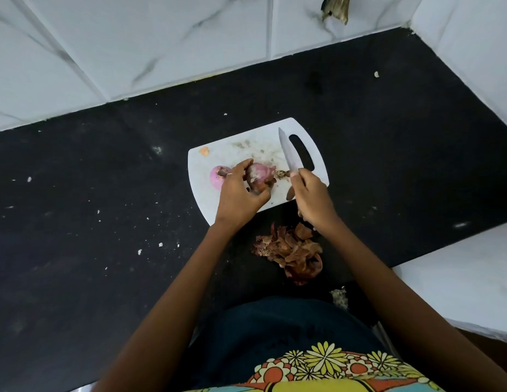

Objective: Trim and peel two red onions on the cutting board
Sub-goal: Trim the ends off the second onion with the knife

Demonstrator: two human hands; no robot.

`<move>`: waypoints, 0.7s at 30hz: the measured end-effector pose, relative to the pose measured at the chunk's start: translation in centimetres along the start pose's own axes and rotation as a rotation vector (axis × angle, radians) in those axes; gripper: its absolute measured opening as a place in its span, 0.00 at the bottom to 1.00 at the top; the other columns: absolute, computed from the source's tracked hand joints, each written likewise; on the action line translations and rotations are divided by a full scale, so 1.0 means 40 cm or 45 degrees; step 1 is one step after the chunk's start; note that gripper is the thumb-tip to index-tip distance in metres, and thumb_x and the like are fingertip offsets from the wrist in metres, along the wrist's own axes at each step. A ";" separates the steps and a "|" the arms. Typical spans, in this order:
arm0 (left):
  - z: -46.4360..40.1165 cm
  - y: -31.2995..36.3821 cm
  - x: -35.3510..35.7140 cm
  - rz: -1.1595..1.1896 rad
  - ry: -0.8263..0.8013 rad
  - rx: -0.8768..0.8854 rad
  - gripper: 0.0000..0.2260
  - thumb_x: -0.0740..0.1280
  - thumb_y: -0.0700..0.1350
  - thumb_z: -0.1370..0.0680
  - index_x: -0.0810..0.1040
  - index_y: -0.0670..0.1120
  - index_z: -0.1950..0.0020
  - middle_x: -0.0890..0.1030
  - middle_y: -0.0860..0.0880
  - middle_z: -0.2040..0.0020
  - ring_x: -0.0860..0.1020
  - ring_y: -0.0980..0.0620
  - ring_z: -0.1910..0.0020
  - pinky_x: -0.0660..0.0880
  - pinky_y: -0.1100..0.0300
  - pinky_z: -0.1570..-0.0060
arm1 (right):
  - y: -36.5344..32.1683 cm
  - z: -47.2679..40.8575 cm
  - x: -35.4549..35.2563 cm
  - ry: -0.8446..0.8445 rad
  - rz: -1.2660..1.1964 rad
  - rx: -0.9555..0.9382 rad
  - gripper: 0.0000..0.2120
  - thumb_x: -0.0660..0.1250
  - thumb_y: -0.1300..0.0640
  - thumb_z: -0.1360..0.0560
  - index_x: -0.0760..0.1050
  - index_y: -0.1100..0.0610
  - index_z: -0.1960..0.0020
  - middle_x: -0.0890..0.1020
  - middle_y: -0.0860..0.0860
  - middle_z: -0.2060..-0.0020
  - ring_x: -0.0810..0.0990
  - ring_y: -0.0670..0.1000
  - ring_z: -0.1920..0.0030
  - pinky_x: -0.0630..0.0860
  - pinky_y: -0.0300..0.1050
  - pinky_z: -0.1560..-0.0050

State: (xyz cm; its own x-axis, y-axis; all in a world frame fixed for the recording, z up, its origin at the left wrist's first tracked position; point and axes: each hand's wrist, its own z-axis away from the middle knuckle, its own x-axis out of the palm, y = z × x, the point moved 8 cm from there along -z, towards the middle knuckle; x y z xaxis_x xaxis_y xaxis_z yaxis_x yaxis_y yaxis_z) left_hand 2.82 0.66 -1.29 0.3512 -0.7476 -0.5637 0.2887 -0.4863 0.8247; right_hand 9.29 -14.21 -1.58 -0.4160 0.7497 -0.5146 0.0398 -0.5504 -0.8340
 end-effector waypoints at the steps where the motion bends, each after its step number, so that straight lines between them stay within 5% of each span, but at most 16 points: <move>1: -0.001 0.000 0.001 0.011 0.004 -0.004 0.31 0.74 0.46 0.29 0.67 0.43 0.29 0.76 0.47 0.36 0.75 0.53 0.40 0.70 0.67 0.42 | -0.003 0.008 0.003 -0.027 0.055 -0.033 0.11 0.54 0.55 0.18 0.70 0.59 0.55 0.79 0.57 0.65 0.73 0.48 0.72 0.70 0.48 0.67; 3: -0.003 0.004 0.004 0.025 0.000 -0.006 0.30 0.74 0.44 0.29 0.68 0.42 0.29 0.77 0.45 0.37 0.76 0.52 0.40 0.72 0.66 0.42 | -0.011 0.026 0.012 -0.080 0.225 -0.095 0.10 0.53 0.57 0.18 0.71 0.57 0.43 0.77 0.55 0.64 0.76 0.53 0.66 0.71 0.51 0.63; 7: -0.008 0.002 0.007 0.041 -0.003 -0.030 0.31 0.75 0.42 0.31 0.69 0.41 0.30 0.76 0.45 0.36 0.75 0.56 0.43 0.69 0.78 0.48 | -0.029 0.054 0.028 -0.130 0.472 -0.165 0.23 0.53 0.58 0.18 0.56 0.52 0.24 0.75 0.51 0.63 0.78 0.55 0.60 0.74 0.53 0.58; 14: -0.016 0.000 0.006 0.004 -0.002 -0.026 0.31 0.76 0.41 0.33 0.71 0.42 0.32 0.76 0.45 0.38 0.73 0.57 0.45 0.67 0.83 0.56 | -0.043 0.058 0.030 -0.203 0.562 -0.178 0.28 0.53 0.61 0.19 0.48 0.46 0.22 0.73 0.52 0.69 0.75 0.53 0.66 0.73 0.51 0.64; 21: -0.014 0.005 0.013 -0.002 -0.003 0.007 0.32 0.77 0.41 0.35 0.72 0.43 0.33 0.77 0.45 0.39 0.75 0.53 0.43 0.73 0.67 0.48 | -0.053 0.033 0.029 -0.263 0.572 -0.152 0.27 0.52 0.60 0.18 0.51 0.46 0.22 0.75 0.54 0.64 0.76 0.56 0.61 0.72 0.51 0.60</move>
State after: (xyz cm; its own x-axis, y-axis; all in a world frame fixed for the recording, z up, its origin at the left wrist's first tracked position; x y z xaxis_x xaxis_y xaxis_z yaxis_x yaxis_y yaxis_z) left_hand 3.57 0.45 -1.45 0.3483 -0.7478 -0.5652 0.2846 -0.4901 0.8239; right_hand 7.54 -12.67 -0.14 -0.5047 0.3533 -0.7877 0.3545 -0.7471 -0.5623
